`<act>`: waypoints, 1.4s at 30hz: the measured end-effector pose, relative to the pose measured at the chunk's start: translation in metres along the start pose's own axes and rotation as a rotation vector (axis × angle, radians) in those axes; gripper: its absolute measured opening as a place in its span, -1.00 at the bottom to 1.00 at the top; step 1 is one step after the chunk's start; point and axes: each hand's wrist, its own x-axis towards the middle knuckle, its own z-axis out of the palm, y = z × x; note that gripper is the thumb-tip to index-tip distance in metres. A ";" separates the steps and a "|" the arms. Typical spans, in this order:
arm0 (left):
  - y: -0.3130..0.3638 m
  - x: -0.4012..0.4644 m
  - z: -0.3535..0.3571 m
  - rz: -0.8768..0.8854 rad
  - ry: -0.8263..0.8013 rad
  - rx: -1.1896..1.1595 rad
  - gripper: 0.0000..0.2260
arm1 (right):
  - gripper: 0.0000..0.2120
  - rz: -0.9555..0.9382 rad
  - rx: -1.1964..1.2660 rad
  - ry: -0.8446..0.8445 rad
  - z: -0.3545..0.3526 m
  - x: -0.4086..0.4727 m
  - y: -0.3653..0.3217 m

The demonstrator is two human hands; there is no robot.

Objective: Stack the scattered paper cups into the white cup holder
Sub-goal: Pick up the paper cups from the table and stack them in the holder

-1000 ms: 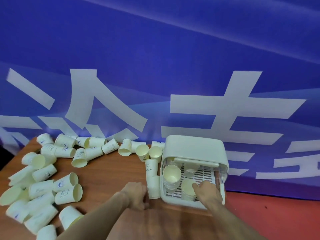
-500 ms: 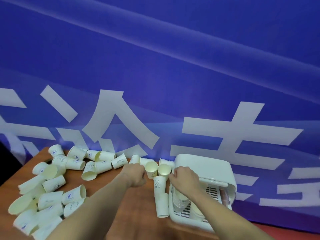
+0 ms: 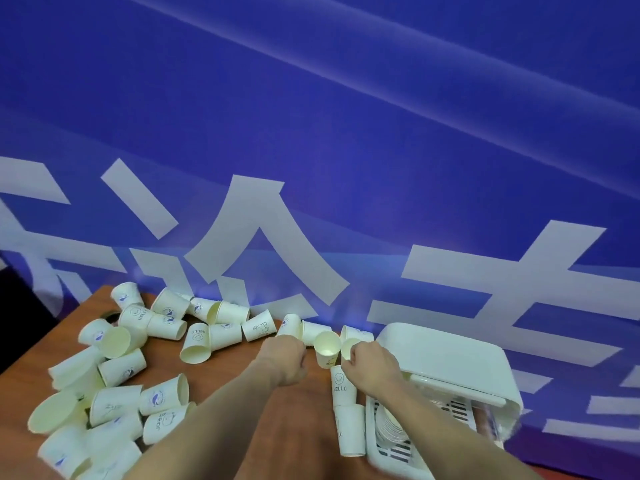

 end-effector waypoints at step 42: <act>0.001 0.053 0.015 0.133 0.126 0.005 -0.80 | -0.80 0.182 -0.068 0.038 0.029 0.034 -0.006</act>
